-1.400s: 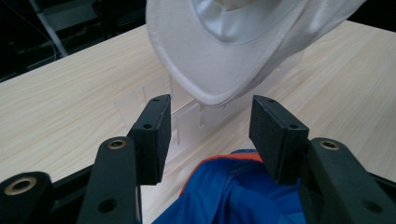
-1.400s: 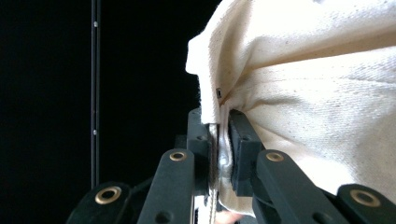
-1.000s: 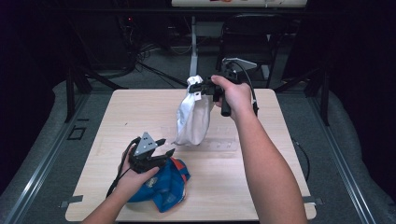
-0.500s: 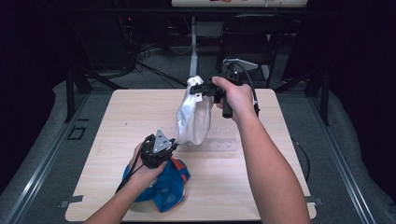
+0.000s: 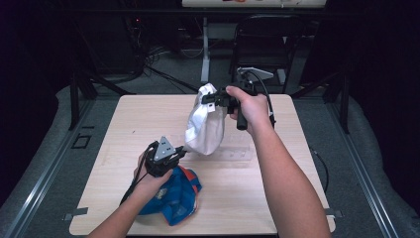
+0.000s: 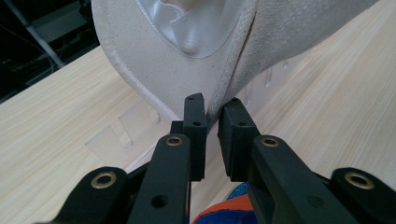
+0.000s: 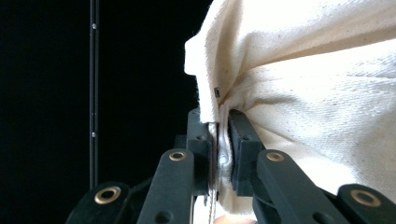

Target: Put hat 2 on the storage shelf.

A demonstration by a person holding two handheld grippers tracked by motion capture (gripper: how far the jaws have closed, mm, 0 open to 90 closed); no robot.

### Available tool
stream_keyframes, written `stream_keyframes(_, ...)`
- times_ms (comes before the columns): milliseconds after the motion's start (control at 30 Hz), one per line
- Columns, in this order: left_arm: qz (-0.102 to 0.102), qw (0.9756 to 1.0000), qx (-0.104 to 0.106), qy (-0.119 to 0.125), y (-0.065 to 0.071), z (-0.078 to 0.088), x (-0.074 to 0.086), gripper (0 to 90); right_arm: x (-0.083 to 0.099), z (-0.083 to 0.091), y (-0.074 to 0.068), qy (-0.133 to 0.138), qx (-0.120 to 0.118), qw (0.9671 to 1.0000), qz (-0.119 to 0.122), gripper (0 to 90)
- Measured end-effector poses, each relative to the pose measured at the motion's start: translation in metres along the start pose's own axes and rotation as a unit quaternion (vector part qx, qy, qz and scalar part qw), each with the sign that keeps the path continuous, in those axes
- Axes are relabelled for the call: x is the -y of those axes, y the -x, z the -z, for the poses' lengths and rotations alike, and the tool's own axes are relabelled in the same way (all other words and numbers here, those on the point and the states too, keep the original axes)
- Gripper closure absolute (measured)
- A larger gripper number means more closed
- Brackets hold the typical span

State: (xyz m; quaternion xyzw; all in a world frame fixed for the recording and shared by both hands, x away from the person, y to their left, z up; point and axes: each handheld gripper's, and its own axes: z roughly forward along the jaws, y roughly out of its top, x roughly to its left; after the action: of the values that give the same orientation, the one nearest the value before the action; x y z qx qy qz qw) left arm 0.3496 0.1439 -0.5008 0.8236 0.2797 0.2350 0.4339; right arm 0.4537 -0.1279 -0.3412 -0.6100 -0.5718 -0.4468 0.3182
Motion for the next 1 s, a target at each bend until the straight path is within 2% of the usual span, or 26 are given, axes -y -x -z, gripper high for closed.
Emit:
stream_keyframes(100, 0.008, 0.9999, 0.003, 0.013, 0.0, 0.0, 0.004, 81.9, 0.0, -0.003, 0.0, -0.005, -0.003, 1.0, 0.001, 81.1)
stream_keyframes(200, 0.011, 0.9998, 0.007, 0.015, -0.001, 0.0, 0.005, 81.9, 0.001, -0.004, -0.001, -0.004, -0.003, 1.0, 0.001, 81.2)
stream_keyframes(233, 0.013, 0.9997, 0.014, 0.017, -0.001, -0.001, 0.005, 81.9, 0.001, -0.004, -0.001, -0.006, -0.005, 1.0, 0.003, 81.2)
stream_keyframes(300, 0.007, 0.9997, 0.018, 0.016, 0.002, -0.002, 0.005, 82.0, 0.001, -0.004, -0.002, -0.003, -0.004, 1.0, 0.002, 81.2)
stream_keyframes(400, 0.004, 0.9998, 0.015, 0.015, 0.004, -0.004, 0.004, 82.2, 0.002, -0.003, -0.002, -0.005, -0.002, 1.0, 0.005, 81.2)
stream_keyframes(733, 0.031, 0.9994, 0.013, 0.012, -0.001, 0.001, 0.013, 83.2, 0.004, -0.013, -0.001, -0.014, -0.001, 0.9999, 0.008, 80.4)
stream_keyframes(833, 0.037, 0.9993, 0.005, 0.006, -0.001, 0.001, 0.017, 84.2, 0.005, -0.017, 0.001, -0.013, 0.006, 0.9999, 0.009, 77.5)
stream_keyframes(900, 0.051, 0.9986, 0.004, 0.011, -0.004, 0.002, 0.02, 85.0, 0.005, -0.019, 0.003, -0.011, 0.011, 0.9998, 0.015, 74.7)
stream_keyframes(1000, 0.048, 0.9988, 0.004, 0.005, -0.005, 0.002, 0.021, 85.3, 0.005, -0.019, 0.004, -0.004, 0.007, 0.9998, 0.016, 71.5)
